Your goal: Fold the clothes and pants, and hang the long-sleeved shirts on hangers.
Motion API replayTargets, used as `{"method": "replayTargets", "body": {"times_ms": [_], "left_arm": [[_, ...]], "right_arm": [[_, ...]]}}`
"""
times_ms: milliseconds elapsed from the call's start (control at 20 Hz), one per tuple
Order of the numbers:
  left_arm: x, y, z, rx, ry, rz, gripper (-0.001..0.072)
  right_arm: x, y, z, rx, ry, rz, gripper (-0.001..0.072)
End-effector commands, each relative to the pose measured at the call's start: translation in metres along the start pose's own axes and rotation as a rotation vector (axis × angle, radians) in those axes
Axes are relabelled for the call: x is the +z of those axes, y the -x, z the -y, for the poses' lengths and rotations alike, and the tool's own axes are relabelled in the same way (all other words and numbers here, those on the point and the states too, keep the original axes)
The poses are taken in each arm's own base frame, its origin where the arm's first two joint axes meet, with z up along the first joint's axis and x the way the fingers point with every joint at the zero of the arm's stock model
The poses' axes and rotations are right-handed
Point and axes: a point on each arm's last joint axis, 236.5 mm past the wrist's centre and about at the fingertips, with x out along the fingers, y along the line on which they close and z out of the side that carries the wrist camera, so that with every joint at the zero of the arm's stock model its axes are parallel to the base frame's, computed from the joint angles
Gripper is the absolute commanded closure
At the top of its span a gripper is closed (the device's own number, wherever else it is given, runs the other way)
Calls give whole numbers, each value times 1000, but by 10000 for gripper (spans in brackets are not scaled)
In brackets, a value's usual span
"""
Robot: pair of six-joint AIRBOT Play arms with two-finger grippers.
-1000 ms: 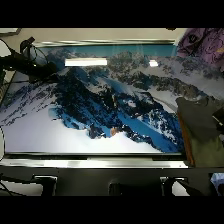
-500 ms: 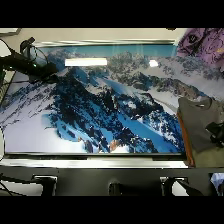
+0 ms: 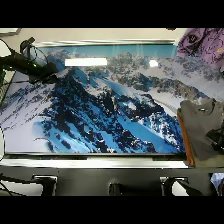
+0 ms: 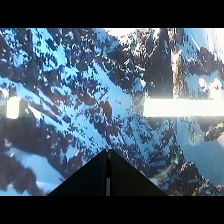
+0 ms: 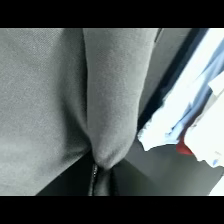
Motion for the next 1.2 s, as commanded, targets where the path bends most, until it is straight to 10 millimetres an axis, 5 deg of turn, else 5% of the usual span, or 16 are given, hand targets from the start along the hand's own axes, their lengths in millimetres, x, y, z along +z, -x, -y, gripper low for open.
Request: {"method": "replayTargets", "body": {"times_ms": [0, 350, 400, 500, 550, 700, 800, 950, 1050, 1150], "left_arm": [[0, 0, 0, 0, 0, 0, 689], [0, 0, 0, 0, 0, 0, 688], [0, 0, 0, 0, 0, 0, 689], [0, 0, 0, 0, 0, 0, 688], [0, 0, 0, 1, 0, 0, 689], [0, 0, -1, 1, -6, 1, 689], [2, 5, -2, 2, -29, 11, 689], [4, 27, 2, 1, -148, 65, 689], [3, 49, 9, 12, -261, 114, 690], [1, 68, 9, 49, -285, 162, 691]], "right_arm": [[1, -1, 7, -33, 7, 6, 677], [-6, -4, 13, -63, 20, -19, 675], [-4, -4, 13, -64, 20, -10, 624], [3, -4, 14, -68, 28, 17, 309], [6, -4, 12, -58, 57, 29, 254], [33, 19, -15, 81, 159, 128, 250], [54, 60, -61, 323, 217, 228, 359], [64, 173, -148, 794, 365, 445, 634], [38, 243, -192, 964, 537, 600, 676], [-13, 288, -229, 1054, 711, 690, 677]]}}
